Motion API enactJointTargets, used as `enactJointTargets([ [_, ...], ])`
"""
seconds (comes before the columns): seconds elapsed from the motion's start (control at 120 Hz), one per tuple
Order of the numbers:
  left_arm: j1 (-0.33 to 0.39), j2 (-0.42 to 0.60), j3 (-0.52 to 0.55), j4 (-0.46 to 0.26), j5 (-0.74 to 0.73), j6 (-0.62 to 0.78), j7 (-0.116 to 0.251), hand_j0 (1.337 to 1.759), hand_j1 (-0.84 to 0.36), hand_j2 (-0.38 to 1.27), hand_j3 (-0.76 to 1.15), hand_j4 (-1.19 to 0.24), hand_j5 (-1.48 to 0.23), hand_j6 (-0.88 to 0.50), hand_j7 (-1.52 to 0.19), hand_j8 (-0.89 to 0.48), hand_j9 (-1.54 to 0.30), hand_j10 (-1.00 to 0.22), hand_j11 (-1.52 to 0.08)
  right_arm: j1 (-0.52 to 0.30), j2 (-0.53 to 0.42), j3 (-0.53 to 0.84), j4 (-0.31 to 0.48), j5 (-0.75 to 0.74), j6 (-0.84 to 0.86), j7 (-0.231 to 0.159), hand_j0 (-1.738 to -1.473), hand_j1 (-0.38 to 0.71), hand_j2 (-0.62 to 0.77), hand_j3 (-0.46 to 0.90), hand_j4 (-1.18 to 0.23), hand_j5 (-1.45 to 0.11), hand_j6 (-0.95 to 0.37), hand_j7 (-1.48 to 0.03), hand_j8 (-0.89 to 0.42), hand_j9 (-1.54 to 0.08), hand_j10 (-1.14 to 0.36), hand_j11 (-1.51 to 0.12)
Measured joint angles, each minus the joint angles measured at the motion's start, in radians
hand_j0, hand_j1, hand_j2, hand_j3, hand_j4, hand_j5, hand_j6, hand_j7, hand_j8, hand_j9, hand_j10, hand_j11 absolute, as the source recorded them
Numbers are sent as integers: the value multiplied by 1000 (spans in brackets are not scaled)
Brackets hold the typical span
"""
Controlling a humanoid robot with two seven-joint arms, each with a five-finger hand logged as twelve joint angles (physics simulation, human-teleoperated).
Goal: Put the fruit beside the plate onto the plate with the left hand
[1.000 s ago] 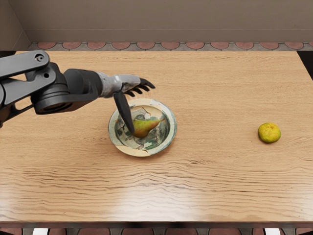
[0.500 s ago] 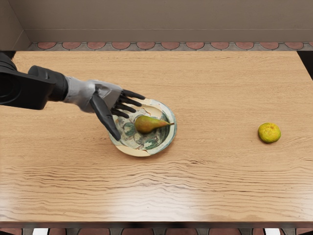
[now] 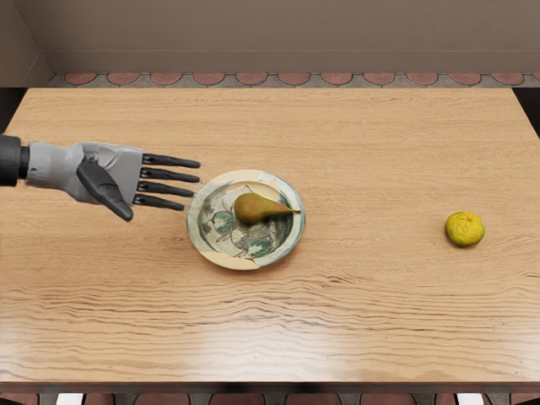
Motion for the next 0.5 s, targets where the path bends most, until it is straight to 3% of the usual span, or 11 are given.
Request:
enactJointTargets([
  [0.15,29,28,-1,32,-3,-3,0,1658,348,-1,0,1,0,2,0,2,0,1,-1,0,0,0,0,0,0,0,-1658,-317,-5,0,-27,-35,-27,-35,-27,-35,-27,-35],
  [0.5,79,77,-1,208,-6,-4,0,1658,348,-1,0,3,0,3,0,3,0,2,0,0,0,0,0,0,0,0,-1658,-317,-6,0,-27,-35,-27,-35,-27,-35,-27,-35],
])
